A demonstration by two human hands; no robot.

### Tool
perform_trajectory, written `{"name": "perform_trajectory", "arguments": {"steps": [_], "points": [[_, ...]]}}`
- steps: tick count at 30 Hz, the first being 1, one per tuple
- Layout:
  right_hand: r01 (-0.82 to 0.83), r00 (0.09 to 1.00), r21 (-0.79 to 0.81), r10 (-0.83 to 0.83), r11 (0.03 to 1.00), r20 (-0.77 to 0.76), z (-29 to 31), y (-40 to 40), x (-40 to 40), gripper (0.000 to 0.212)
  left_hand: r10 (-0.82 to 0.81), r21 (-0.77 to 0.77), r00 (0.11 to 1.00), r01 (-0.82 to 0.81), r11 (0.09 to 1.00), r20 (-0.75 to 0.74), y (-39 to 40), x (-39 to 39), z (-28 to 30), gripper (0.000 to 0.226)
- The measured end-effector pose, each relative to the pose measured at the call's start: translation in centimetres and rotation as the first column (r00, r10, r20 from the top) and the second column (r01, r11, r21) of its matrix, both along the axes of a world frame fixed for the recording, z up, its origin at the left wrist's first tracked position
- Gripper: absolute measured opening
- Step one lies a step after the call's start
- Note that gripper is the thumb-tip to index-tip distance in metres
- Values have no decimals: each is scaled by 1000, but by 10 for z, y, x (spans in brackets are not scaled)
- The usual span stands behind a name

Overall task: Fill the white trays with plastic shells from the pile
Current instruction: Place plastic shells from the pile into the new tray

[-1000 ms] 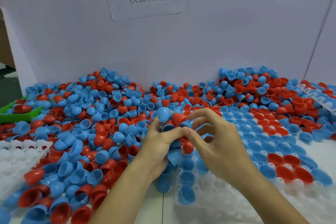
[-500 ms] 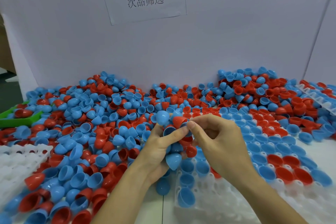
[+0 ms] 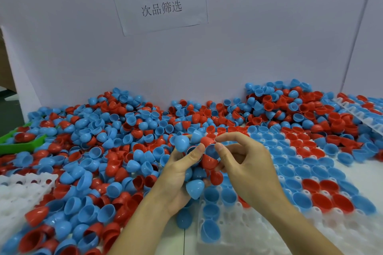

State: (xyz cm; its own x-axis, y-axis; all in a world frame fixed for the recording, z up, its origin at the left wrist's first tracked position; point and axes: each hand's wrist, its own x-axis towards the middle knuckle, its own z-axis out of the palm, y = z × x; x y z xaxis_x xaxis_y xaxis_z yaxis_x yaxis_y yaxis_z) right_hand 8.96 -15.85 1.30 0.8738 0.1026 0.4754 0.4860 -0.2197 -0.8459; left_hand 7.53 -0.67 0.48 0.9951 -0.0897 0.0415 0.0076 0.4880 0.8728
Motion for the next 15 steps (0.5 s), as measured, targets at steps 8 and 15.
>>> {"name": "perform_trajectory", "arguments": {"steps": [8, 15], "points": [[0, 1000, 20, 1, 1000, -30, -1, -1, 1, 20, 49, 8, 997, -49, 999, -59, 1, 3, 0, 51], [-218, 976, -64, 216, 974, -32, 8, -12, 4, 39, -35, 66, 997, 40, 997, -71, 4, 1, 0, 59]]}}
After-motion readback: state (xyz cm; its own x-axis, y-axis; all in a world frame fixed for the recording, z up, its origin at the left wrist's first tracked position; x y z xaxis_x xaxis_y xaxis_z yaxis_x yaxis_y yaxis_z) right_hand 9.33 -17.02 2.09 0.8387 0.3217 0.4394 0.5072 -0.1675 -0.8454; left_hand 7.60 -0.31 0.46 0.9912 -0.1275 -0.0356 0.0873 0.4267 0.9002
